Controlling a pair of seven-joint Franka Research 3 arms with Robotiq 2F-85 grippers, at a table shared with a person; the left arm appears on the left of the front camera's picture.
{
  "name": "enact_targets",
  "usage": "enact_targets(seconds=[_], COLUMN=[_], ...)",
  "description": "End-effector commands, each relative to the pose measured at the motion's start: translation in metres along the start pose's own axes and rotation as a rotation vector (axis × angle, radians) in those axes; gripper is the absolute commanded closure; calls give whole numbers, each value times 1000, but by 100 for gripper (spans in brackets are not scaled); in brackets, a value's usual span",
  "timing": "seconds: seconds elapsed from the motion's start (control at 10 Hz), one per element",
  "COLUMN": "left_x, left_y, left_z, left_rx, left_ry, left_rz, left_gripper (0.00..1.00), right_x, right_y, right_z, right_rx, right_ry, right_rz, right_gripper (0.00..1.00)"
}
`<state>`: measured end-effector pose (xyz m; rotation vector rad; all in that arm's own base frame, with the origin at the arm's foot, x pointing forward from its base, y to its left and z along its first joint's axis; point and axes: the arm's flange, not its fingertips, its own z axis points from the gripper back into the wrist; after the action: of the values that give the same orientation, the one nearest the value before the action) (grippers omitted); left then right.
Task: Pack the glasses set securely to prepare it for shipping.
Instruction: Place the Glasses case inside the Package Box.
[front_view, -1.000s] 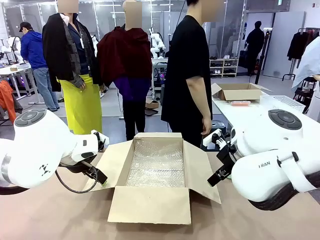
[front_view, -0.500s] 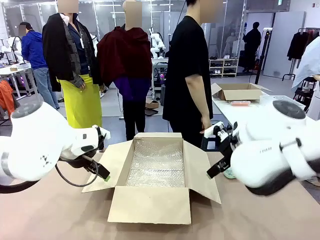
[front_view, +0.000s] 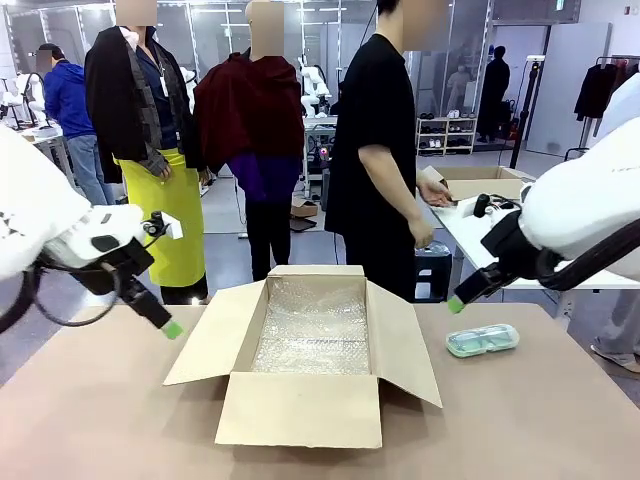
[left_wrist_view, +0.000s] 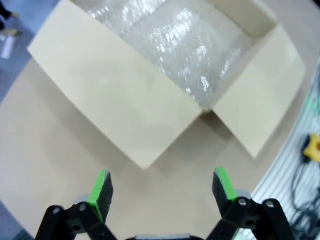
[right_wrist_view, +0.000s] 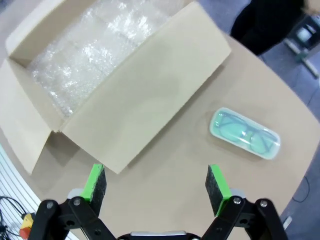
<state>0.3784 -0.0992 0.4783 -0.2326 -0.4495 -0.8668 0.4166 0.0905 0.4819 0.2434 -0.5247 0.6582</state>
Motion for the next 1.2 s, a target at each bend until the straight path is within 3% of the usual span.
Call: enact_targets(seconds=[0.0, 0.2, 0.4, 0.5, 0.6, 0.8, 0.9, 1.0, 1.1], left_x=[-18, -39, -57, -58, -32, -32, -32, -32, -32], left_y=[-16, -37, -67, -73, -49, -49, -49, -49, -49], left_z=[44, 75, 94, 95, 95, 95, 95, 95, 95], left_rx=[-44, -55, -55, -50, -52, -52, -52, -52, -52], left_ry=[22, 20, 18, -13, 20, 20, 20, 20, 20], left_rz=[-183, -288, -366, -359, -323, -323, -323, -323, -323], left_gripper=[0, 0, 0, 0, 0, 0, 0, 0, 0], right_x=[4, 16, 33, 44, 20, 20, 31, 42, 49], right_y=[-29, -50, -60, -59, -51, -51, -57, -65, -73], right_z=[12, 17, 16, 12, 19, 19, 13, 11, 3], right_rx=[44, 65, 38, -22, 62, 62, 41, -34, 5], right_ry=[57, 95, 211, 199, 159, 159, 185, 273, 331], right_rz=[228, 450, 554, 501, 489, 489, 495, 576, 703], right_gripper=[0, 0, 0, 0, 0, 0, 0, 0, 0])
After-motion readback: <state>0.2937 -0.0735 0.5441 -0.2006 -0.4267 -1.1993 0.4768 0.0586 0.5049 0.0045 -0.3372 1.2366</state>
